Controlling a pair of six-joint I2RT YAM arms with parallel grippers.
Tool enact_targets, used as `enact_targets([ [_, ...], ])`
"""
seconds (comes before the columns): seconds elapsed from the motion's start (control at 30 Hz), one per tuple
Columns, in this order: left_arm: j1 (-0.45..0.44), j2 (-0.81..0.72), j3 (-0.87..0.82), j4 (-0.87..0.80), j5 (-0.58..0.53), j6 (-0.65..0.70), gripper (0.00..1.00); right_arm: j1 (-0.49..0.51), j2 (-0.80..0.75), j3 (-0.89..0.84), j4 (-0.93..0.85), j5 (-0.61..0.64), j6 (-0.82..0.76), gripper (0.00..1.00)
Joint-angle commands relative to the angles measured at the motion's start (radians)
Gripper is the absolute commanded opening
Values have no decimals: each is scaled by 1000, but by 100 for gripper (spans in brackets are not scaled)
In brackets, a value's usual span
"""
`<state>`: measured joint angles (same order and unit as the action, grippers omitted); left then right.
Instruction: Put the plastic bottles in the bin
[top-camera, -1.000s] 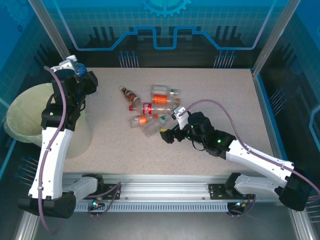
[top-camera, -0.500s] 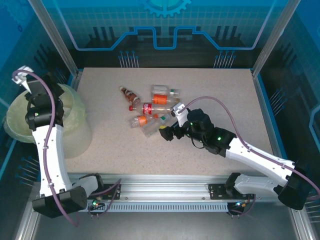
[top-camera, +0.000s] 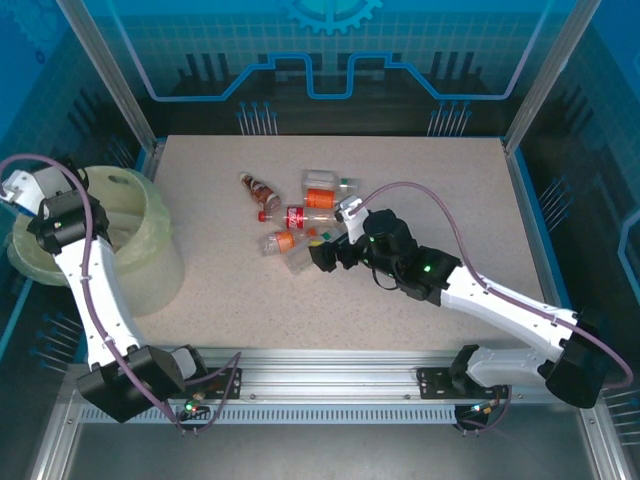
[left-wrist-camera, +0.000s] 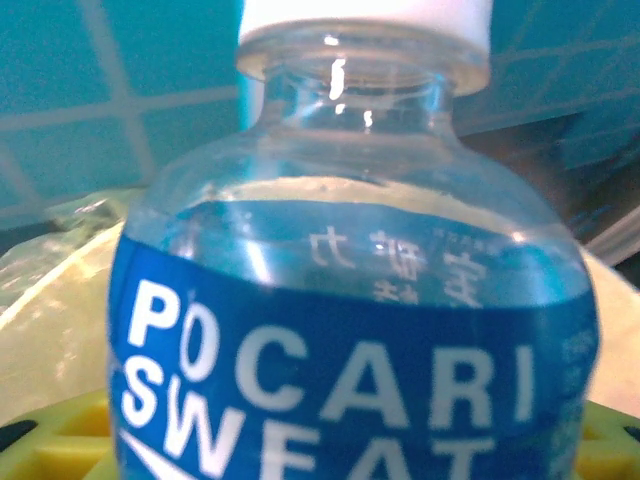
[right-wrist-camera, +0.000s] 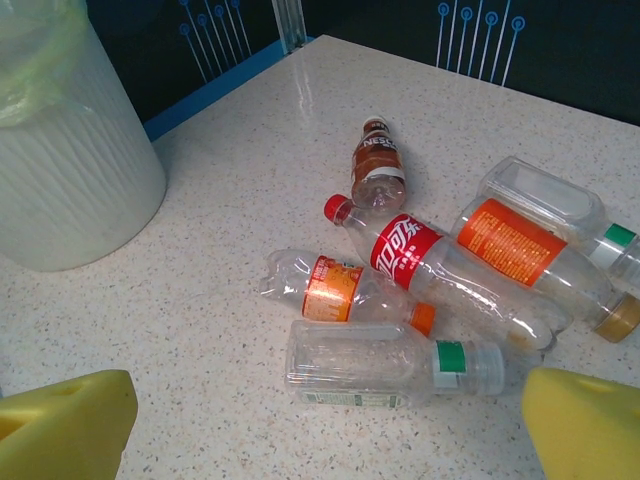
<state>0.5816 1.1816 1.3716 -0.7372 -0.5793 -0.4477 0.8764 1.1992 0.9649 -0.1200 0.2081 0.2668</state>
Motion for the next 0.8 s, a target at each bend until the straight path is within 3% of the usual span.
enact_targets([
  [0.0,23,1,1,-105,-85,-100,59,12,30,52,-11,25,38,100],
  [0.1,42,-7,-1,-142,-109,-147,65,13,59,84,-45,28,40,100],
  [0.27,47,7,43,-202,-97,-194,85,17,100,107,-50,54,58,100],
  [0.43,47,-6,65,-198,-76,-187,96,17,136,88,13,99,97,100],
  [0.6,46,-8,72,-180,68,-149,99,17,170,81,-5,220,206,100],
  [0.77,25,-8,121,-168,378,-11,99,13,175,31,-60,379,431,100],
])
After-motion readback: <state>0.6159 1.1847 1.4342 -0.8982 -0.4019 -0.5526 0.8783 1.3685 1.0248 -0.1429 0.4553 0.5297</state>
